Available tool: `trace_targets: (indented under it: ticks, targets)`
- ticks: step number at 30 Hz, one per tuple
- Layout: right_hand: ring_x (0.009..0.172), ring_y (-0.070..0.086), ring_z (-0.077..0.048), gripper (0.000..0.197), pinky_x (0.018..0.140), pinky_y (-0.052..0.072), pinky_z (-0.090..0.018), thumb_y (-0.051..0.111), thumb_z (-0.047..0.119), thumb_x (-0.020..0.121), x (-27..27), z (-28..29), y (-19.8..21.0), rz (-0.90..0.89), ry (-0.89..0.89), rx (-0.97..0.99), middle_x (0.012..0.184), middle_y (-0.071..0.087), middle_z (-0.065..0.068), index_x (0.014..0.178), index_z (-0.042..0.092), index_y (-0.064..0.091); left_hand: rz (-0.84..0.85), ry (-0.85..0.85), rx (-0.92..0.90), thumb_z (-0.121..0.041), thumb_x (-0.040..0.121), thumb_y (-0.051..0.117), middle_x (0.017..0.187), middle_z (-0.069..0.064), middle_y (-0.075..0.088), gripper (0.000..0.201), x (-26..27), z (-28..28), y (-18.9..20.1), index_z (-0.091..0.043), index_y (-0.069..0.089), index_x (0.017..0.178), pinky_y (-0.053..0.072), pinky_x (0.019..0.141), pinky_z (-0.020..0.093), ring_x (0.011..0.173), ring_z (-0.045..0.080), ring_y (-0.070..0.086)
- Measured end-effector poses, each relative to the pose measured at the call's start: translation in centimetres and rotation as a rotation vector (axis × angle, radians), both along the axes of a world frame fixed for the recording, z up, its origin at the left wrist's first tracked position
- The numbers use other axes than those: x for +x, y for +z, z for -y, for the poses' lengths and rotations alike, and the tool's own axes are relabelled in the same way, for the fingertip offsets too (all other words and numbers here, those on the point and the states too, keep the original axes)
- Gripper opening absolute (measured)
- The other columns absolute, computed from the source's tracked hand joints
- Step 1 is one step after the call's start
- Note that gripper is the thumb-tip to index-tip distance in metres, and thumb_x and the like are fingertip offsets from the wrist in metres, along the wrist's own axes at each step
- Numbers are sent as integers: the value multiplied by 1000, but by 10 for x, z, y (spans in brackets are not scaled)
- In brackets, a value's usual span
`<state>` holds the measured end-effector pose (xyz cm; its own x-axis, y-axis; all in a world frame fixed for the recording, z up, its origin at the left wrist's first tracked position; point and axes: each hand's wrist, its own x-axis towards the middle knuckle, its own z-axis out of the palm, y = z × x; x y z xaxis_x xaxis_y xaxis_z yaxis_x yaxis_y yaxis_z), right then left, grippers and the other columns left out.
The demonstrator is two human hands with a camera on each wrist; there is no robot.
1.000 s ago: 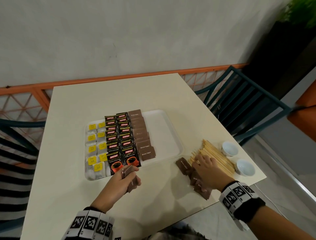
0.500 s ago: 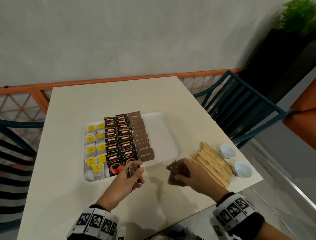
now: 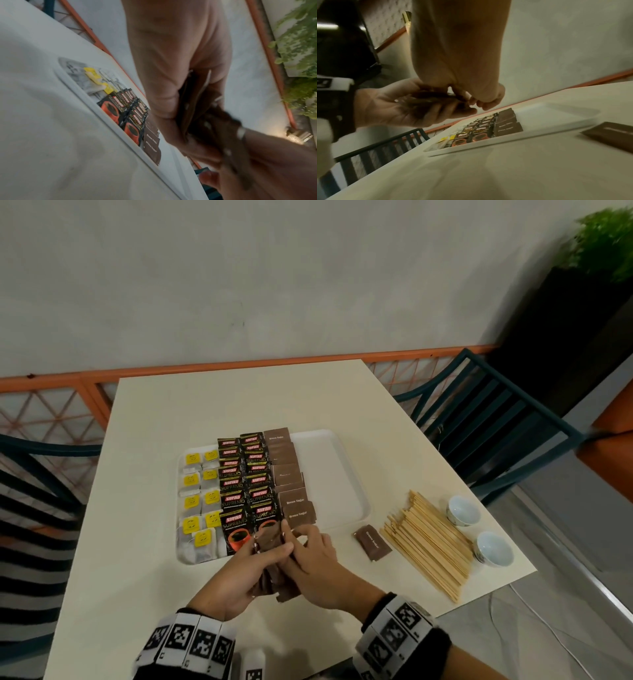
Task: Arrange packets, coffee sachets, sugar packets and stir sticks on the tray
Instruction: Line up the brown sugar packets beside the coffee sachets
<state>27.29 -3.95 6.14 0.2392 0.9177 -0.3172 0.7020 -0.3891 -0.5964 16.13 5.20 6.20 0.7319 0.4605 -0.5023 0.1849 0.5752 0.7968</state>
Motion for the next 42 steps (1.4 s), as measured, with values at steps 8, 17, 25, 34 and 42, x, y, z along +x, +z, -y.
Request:
trace_targets:
  ticks: [8,17,25,34,42]
  targets:
    - [125,32,-19,52,107,29,-34,38,59,87,29,19,-2,-529,-258,104,130,31,2,137,52,25,85,44,-16,-6,61,72,89,13,69,38,-20,-16,-5,-15,71,98,53,60,27,74,18,67]
    - [114,55,-37,40,88,49,-52,74,29,74,71,52,-67,601,-382,-168,130,54,-14,107,10,64,121,110,23,3,66,71,88,22,68,42,-25,-27,-11,-18,66,102,48,72,36,80,32,67]
    - [103,55,-21,22,90,41,-30,48,24,92,49,50,-68,480,-154,66,113,61,1,108,16,62,114,99,3,15,81,49,94,12,73,31,-27,-23,-18,-6,63,99,56,68,39,75,30,71]
    - [112,43,-21,75,97,41,-32,78,34,68,65,49,-73,23,-558,-52,122,42,-5,128,16,38,119,43,-6,14,74,60,94,16,71,42,-38,-22,-15,-10,60,109,56,64,37,75,32,68]
    - [83,48,-14,7,79,45,-26,49,25,94,59,38,-54,7,-345,-178,94,49,-2,94,20,44,99,93,38,1,62,61,86,13,69,47,-46,-19,-11,-9,61,108,55,60,35,72,29,68]
